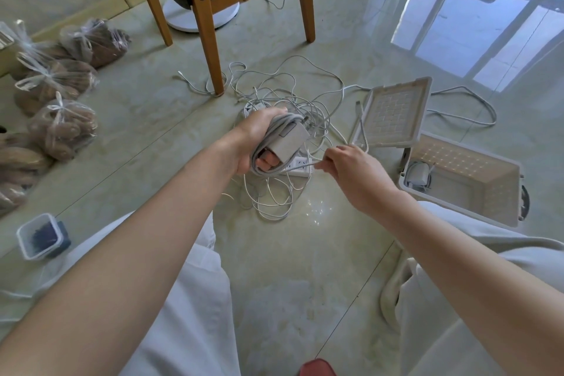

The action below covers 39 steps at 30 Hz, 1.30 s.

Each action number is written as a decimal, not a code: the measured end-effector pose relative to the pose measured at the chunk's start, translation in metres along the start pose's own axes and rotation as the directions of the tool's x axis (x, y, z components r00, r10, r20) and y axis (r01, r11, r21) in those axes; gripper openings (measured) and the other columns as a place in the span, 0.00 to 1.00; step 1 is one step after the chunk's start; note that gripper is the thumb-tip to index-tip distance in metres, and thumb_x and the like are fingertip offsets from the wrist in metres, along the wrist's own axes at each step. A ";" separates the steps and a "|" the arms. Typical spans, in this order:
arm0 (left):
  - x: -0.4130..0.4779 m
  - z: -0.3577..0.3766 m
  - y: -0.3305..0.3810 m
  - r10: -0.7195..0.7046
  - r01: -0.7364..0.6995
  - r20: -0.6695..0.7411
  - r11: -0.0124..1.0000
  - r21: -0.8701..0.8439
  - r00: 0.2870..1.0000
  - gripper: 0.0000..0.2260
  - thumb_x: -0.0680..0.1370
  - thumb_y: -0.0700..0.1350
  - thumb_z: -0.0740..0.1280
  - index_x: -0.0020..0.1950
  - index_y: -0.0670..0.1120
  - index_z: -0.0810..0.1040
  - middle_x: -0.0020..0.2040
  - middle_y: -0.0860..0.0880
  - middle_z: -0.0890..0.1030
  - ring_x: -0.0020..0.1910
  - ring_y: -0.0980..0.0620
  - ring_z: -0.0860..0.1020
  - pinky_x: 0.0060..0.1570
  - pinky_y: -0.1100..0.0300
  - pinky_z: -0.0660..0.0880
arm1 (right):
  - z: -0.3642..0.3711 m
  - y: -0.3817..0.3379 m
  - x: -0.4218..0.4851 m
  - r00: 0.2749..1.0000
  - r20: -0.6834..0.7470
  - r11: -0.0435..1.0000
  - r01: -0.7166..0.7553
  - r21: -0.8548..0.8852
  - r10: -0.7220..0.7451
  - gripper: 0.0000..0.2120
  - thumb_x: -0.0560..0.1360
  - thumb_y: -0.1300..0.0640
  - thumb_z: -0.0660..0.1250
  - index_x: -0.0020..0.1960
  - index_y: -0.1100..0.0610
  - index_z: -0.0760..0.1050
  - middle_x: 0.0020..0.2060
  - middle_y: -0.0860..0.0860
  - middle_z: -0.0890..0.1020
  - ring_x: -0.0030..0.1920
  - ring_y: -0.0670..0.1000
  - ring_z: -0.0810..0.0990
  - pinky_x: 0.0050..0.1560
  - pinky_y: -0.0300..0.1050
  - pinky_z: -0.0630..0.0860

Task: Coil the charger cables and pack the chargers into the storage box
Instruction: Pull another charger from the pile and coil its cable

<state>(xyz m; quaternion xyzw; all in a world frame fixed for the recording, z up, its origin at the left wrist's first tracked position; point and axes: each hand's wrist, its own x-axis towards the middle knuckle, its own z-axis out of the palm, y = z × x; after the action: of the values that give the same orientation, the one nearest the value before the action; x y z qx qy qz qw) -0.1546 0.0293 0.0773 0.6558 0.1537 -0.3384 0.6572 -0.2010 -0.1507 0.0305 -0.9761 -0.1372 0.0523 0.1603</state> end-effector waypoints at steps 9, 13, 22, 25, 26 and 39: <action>-0.012 0.005 0.000 -0.113 0.092 0.113 0.980 0.178 0.987 0.19 0.81 0.53 0.53 0.38 0.42 0.72 0.26 0.45 0.75 0.16 0.53 0.71 0.18 0.74 0.64 | -0.014 -0.019 0.008 0.987 0.149 0.604 -0.151 0.782 0.053 0.28 0.75 0.38 0.48 0.50 0.61 0.73 0.31 0.46 0.66 0.30 0.44 0.62 0.34 0.37 0.60; -0.009 0.000 -0.002 -0.114 0.092 0.101 0.976 0.198 0.988 0.21 0.81 0.56 0.53 0.37 0.44 0.72 0.25 0.47 0.73 0.16 0.53 0.69 0.18 0.74 0.61 | -0.022 -0.024 0.001 0.976 0.209 0.616 -0.127 0.778 -0.063 0.15 0.70 0.36 0.53 0.40 0.46 0.70 0.30 0.42 0.66 0.31 0.42 0.64 0.35 0.37 0.60; -0.003 0.009 -0.009 0.066 -0.062 -0.024 0.991 0.118 0.998 0.20 0.78 0.60 0.58 0.38 0.47 0.78 0.33 0.46 0.79 0.30 0.49 0.76 0.35 0.60 0.72 | -0.002 -0.031 -0.006 0.944 0.265 0.523 -0.128 0.843 -0.196 0.26 0.73 0.55 0.69 0.67 0.61 0.65 0.61 0.55 0.76 0.63 0.50 0.75 0.67 0.48 0.69; -0.003 0.011 -0.009 0.077 -0.065 -0.078 0.987 0.147 0.994 0.18 0.77 0.60 0.60 0.40 0.48 0.78 0.34 0.46 0.79 0.29 0.49 0.75 0.32 0.60 0.71 | -0.010 -0.035 -0.002 0.961 0.256 0.213 -0.230 0.950 -0.103 0.27 0.70 0.51 0.71 0.63 0.63 0.69 0.58 0.60 0.78 0.59 0.56 0.78 0.64 0.53 0.73; -0.003 0.012 -0.008 0.080 -0.066 -0.091 0.986 0.155 0.993 0.18 0.77 0.60 0.60 0.40 0.48 0.78 0.33 0.47 0.79 0.28 0.49 0.75 0.31 0.61 0.71 | -0.011 -0.036 0.000 0.965 0.260 0.184 -0.249 0.951 -0.036 0.29 0.69 0.49 0.73 0.62 0.63 0.68 0.58 0.62 0.78 0.58 0.57 0.79 0.61 0.54 0.75; -0.005 0.006 -0.008 0.316 -0.202 -0.115 0.804 0.560 0.942 0.17 0.82 0.56 0.50 0.60 0.45 0.65 0.55 0.45 0.75 0.50 0.48 0.76 0.53 0.50 0.76 | -0.008 -0.046 -0.001 0.978 0.166 0.313 -0.197 0.929 0.123 0.15 0.73 0.59 0.68 0.56 0.54 0.66 0.53 0.60 0.78 0.51 0.59 0.81 0.51 0.50 0.80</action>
<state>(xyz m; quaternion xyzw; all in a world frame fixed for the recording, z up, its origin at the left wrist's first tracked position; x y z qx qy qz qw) -0.1648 0.0250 0.0748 0.8598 0.0266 -0.2059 0.4665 -0.2126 -0.1115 0.0531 -0.7093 0.0105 0.1685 0.6843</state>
